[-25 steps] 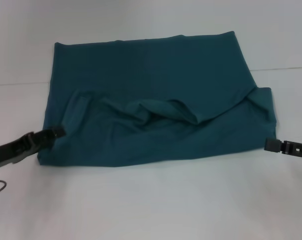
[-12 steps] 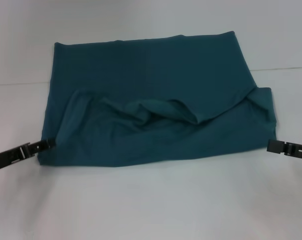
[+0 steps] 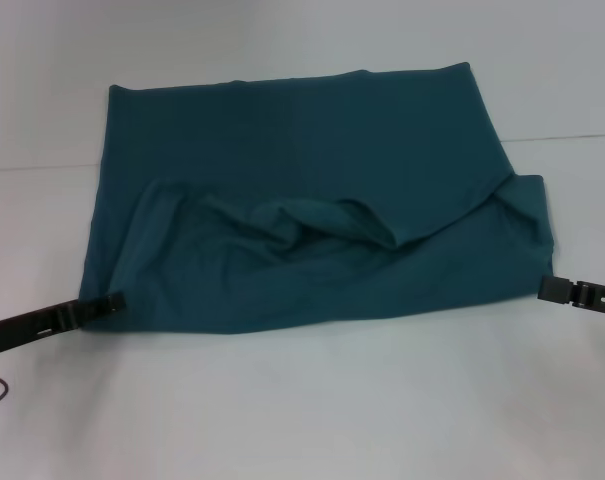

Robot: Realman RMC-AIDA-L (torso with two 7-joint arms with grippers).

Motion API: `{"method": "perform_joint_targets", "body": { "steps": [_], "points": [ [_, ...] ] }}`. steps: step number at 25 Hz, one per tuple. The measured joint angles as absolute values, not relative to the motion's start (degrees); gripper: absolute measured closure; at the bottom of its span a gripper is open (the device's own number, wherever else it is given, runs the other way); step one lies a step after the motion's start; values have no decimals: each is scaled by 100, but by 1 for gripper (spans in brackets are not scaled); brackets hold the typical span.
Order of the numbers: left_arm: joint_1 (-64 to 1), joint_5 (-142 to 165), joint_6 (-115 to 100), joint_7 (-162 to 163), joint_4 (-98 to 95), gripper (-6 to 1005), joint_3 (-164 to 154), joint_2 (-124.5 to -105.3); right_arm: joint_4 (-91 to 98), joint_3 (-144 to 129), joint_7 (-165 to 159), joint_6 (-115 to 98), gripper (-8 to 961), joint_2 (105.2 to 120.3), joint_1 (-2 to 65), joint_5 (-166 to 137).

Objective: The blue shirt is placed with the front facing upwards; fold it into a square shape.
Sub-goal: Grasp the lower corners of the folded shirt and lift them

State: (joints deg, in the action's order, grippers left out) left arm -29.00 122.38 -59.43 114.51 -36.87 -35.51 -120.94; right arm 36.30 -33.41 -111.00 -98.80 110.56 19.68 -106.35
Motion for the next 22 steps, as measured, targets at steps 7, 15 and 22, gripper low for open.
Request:
{"method": "perform_joint_targets", "body": {
  "steps": [7, 15, 22],
  "points": [
    [-3016, 12253, -5894, 11408, -3605, 267, -3609, -12141, 3630, -3320, -11109, -9883, 36, 11056, 1968, -10634],
    [-3214, 12573, -5845, 11778, -3583, 278, -3972, -12153, 3629, -3226, -11109, -9933, 36, 11056, 1921, -10634],
    [-3170, 12614, -5823, 11900, -3844, 432, -4011, -12248, 3630, -3118, -11109, -9978, 37, 11056, 1890, -10634]
  ]
}}
